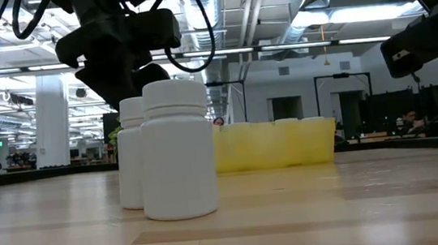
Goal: Pick and place pill bottles into a basket
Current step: Put the white medicine bottle into the yellow bin
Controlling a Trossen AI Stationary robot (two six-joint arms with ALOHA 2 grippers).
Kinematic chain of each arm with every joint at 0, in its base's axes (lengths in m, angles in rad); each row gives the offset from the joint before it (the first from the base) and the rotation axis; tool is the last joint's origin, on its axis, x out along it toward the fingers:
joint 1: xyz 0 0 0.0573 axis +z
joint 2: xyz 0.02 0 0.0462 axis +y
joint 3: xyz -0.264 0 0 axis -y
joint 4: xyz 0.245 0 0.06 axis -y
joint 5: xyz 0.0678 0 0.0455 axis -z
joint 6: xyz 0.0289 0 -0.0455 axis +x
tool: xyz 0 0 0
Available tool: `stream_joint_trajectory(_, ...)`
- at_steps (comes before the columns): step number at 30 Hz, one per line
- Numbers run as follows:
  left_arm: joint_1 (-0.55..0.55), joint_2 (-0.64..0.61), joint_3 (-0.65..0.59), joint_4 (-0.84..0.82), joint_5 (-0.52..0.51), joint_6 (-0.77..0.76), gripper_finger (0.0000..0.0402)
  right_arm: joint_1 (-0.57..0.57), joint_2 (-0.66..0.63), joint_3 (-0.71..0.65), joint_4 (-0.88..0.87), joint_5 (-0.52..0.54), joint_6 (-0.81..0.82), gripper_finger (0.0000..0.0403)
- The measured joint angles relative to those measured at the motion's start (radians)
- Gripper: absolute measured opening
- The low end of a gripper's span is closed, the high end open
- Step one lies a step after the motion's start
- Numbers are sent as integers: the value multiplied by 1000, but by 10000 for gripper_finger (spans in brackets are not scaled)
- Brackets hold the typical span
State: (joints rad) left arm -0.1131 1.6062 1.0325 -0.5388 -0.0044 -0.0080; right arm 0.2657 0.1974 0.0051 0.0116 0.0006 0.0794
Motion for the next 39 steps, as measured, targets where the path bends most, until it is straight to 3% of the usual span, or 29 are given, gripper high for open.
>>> stream_joint_trajectory(39,-5,-2,-40,60,41,-15,350,0,0,0,0,0,0,1)
